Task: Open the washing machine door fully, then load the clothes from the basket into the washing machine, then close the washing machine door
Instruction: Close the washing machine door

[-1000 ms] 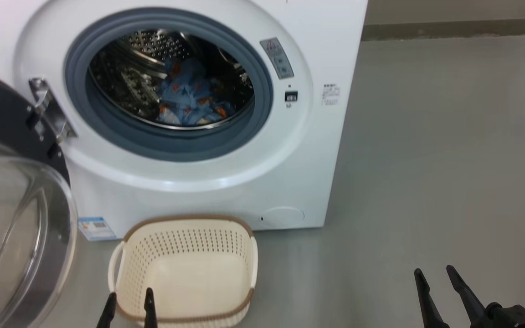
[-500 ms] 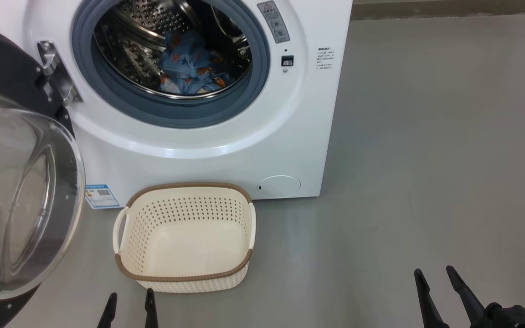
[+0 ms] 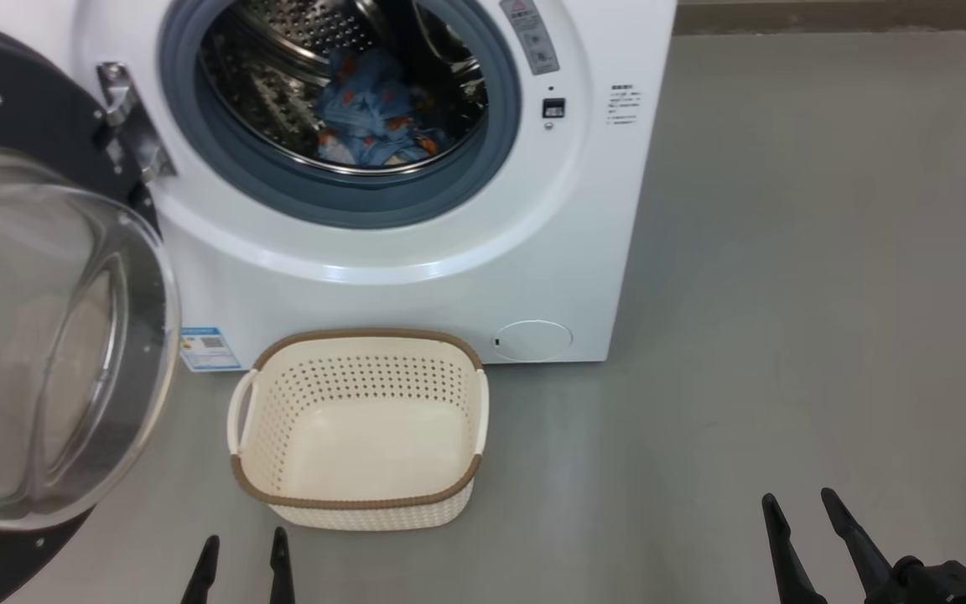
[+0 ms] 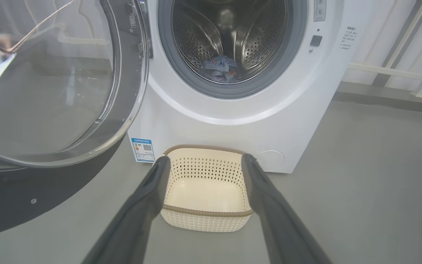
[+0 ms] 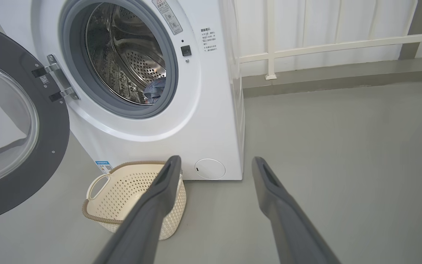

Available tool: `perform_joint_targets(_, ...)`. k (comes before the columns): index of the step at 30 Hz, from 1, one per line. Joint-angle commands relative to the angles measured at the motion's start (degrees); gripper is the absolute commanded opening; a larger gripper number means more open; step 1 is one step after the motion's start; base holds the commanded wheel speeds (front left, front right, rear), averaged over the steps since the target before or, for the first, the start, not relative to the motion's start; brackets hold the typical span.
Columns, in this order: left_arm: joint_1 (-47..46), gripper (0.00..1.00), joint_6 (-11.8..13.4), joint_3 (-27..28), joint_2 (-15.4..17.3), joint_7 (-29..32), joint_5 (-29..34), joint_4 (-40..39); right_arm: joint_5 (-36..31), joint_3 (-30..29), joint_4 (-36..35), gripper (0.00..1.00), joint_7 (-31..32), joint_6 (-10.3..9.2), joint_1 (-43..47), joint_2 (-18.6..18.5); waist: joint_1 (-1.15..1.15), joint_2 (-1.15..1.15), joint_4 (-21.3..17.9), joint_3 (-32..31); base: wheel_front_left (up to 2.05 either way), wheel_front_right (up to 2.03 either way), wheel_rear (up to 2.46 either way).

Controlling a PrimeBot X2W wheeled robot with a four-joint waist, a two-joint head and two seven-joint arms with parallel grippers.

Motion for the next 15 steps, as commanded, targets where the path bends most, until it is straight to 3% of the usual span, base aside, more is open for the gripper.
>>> perform_joint_targets(1, -2.39, 1.0, 0.11, 1.94, 0.5, -0.52, 0.13, -1.75, 0.47, 1.5, -1.4, 1.0, -0.27, 0.09, -1.77, -0.55, 0.0, 0.0, 1.78, 0.01, 0.0, 0.0, 0.0)
perform_joint_targets(15, -1.75, 1.0, 0.51, 3.57, 0.5, -0.52, 0.34, -2.99, 0.24, 3.23, -1.81, 1.0, -0.27, 0.09, -3.36, -2.54, 0.0, 0.0, 17.5, -0.2, 0.0, 0.0, 0.0)
